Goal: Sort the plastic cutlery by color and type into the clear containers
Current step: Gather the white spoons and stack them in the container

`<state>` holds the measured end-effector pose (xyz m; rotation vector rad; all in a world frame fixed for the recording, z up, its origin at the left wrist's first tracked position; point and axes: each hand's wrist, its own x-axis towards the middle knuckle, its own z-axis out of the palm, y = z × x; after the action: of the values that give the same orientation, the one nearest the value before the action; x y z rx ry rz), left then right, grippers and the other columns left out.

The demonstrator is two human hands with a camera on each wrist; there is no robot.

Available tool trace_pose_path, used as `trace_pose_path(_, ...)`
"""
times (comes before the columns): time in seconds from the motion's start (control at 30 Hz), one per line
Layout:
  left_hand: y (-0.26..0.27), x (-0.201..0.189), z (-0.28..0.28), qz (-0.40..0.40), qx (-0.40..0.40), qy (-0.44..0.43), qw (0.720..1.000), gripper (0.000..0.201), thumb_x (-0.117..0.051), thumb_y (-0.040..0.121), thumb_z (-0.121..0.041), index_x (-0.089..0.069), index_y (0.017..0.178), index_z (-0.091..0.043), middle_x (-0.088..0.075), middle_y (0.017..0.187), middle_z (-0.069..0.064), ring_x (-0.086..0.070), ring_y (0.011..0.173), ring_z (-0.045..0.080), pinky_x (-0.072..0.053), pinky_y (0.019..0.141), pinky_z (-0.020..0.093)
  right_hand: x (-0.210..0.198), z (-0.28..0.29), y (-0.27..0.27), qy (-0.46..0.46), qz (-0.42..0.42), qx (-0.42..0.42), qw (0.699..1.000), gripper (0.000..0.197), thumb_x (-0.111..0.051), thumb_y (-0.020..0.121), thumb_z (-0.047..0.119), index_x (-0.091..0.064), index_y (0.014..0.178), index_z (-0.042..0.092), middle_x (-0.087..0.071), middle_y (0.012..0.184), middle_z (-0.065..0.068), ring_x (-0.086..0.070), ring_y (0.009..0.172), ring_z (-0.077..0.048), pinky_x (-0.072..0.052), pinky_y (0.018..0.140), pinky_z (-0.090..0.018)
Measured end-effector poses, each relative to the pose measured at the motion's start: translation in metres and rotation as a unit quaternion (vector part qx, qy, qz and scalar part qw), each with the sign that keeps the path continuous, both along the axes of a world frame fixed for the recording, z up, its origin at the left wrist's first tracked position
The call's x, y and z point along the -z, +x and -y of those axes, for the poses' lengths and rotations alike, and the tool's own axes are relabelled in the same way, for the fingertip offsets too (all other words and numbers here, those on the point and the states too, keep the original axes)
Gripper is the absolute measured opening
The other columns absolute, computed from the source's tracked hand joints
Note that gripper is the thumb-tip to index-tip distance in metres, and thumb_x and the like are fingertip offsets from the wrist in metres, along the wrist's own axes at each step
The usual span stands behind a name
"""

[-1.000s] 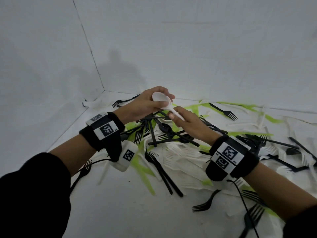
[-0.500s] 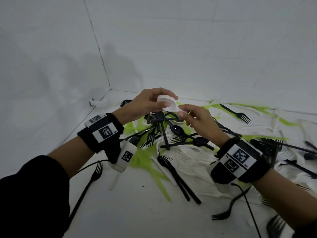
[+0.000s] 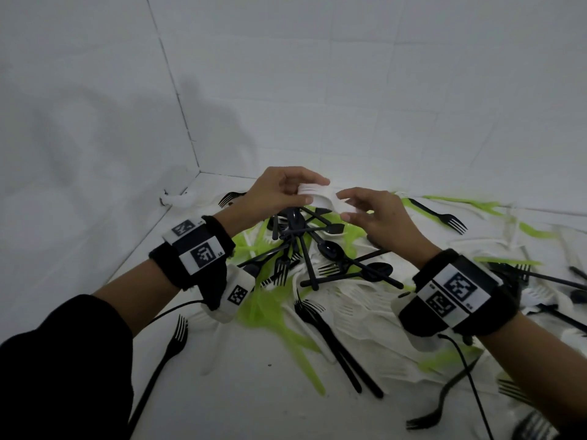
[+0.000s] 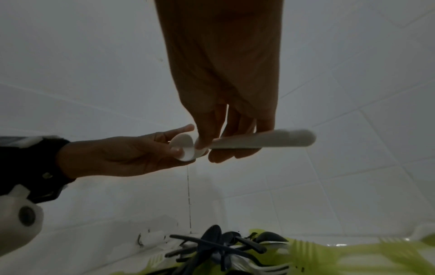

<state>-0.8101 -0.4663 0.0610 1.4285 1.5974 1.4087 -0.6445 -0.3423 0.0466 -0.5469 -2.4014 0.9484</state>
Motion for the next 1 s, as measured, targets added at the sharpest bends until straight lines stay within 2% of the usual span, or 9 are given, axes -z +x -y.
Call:
trace_pose_path(0.07, 0.007, 0.007, -0.003, -0.001, 0.004, -0.022, 1.0, 0.032, -0.067, 0.079, 0.006, -0.062, 0.109, -0.002, -0.066, 0.11, 0.011, -0.064, 0.096, 0.016, -0.051, 0.084, 0.024, 0.003, -0.005, 0.007, 0.009, 0.027, -0.019, 0.999, 0.031, -0.067, 0.082, 0.005, -0.065, 0.112, 0.009, -0.061, 0.091, -0.002, -0.053, 0.085, -0.011, -0.034, 0.068, -0.003)
trace_pose_path(0.13, 0.015, 0.02, -0.001, -0.018, -0.005, -0.04, 0.999, 0.027, -0.071, 0.076, 0.0, -0.062, 0.101, -0.005, -0.068, 0.103, 0.007, -0.066, 0.093, 0.013, -0.053, 0.082, 0.022, 0.009, -0.005, 0.012, 0.006, 0.062, -0.058, 0.996, 0.028, -0.066, 0.082, 0.004, -0.066, 0.11, 0.006, -0.064, 0.091, -0.001, -0.054, 0.076, -0.007, -0.036, 0.067, -0.006)
trace_pose_path(0.23, 0.032, 0.044, 0.005, -0.031, -0.025, -0.046, 0.998, 0.021, -0.073, 0.076, -0.004, -0.061, 0.093, -0.011, -0.069, 0.095, 0.005, -0.067, 0.089, 0.009, -0.051, 0.079, 0.017, 0.022, -0.008, 0.023, -0.024, 0.129, -0.111, 0.985, 0.023, -0.066, 0.083, 0.005, -0.067, 0.106, 0.008, -0.06, 0.074, 0.012, -0.055, 0.059, 0.007, -0.039, 0.061, -0.007)
trace_pose_path(0.33, 0.045, 0.062, 0.012, -0.034, -0.034, -0.045, 0.998, 0.017, -0.072, 0.079, -0.005, -0.06, 0.091, -0.009, -0.068, 0.091, 0.008, -0.066, 0.083, 0.006, -0.049, 0.075, 0.015, 0.033, -0.008, 0.033, -0.043, 0.15, -0.16, 0.975, 0.015, -0.067, 0.084, 0.009, -0.068, 0.099, 0.011, -0.06, 0.069, 0.015, -0.055, 0.058, 0.006, -0.039, 0.059, -0.011)
trace_pose_path(0.5, 0.056, 0.083, 0.02, -0.033, -0.028, -0.081, 0.996, 0.013, -0.07, 0.081, -0.013, -0.062, 0.091, -0.008, -0.069, 0.089, 0.012, -0.067, 0.084, 0.017, -0.052, 0.075, 0.03, 0.044, -0.001, 0.048, -0.104, 0.184, -0.199, 0.957, 0.016, -0.063, 0.088, 0.016, -0.066, 0.103, 0.011, -0.069, 0.077, 0.002, -0.058, 0.058, 0.001, -0.043, 0.058, -0.01)
trace_pose_path(0.63, 0.057, 0.087, 0.019, 0.006, -0.098, -0.06, 0.993, 0.007, -0.068, 0.084, -0.01, -0.065, 0.09, -0.011, -0.065, 0.084, -0.002, -0.061, 0.072, 0.004, -0.048, 0.061, 0.018, 0.051, 0.009, 0.047, -0.208, 0.166, -0.18, 0.947, 0.017, -0.053, 0.094, 0.014, -0.058, 0.109, 0.01, -0.067, 0.081, 0.001, -0.06, 0.058, 0.0, -0.048, 0.056, -0.015)
trace_pose_path(0.7, 0.059, 0.089, 0.017, 0.001, -0.095, -0.044, 0.995, 0.004, -0.067, 0.085, -0.012, -0.067, 0.089, -0.012, -0.065, 0.083, -0.005, -0.06, 0.07, 0.003, -0.046, 0.059, 0.014, 0.055, 0.01, 0.045, -0.221, 0.163, -0.176, 0.945, 0.019, -0.057, 0.091, 0.013, -0.058, 0.109, 0.007, -0.066, 0.078, 0.001, -0.061, 0.057, -0.001, -0.049, 0.058, -0.017)
trace_pose_path(0.87, 0.055, 0.089, 0.015, -0.007, -0.076, -0.053, 0.996, 0.007, -0.067, 0.084, -0.011, -0.069, 0.091, -0.014, -0.066, 0.088, -0.009, -0.061, 0.078, -0.001, -0.047, 0.067, 0.015, 0.056, 0.01, 0.039, -0.166, 0.158, -0.128, 0.965, 0.02, -0.072, 0.08, 0.011, -0.065, 0.098, 0.006, -0.065, 0.073, 0.002, -0.061, 0.06, -0.004, -0.047, 0.06, -0.014)
trace_pose_path(1.0, 0.054, 0.081, 0.0, -0.01, -0.038, -0.063, 0.997, 0.011, -0.067, 0.084, -0.011, -0.069, 0.095, -0.012, -0.065, 0.094, -0.007, -0.062, 0.086, 0.003, -0.049, 0.077, 0.017, 0.047, 0.006, 0.047, -0.09, 0.146, -0.053, 0.984, 0.018, -0.078, 0.072, 0.011, -0.069, 0.088, 0.014, -0.06, 0.073, 0.013, -0.055, 0.058, 0.013, -0.04, 0.06, -0.005)
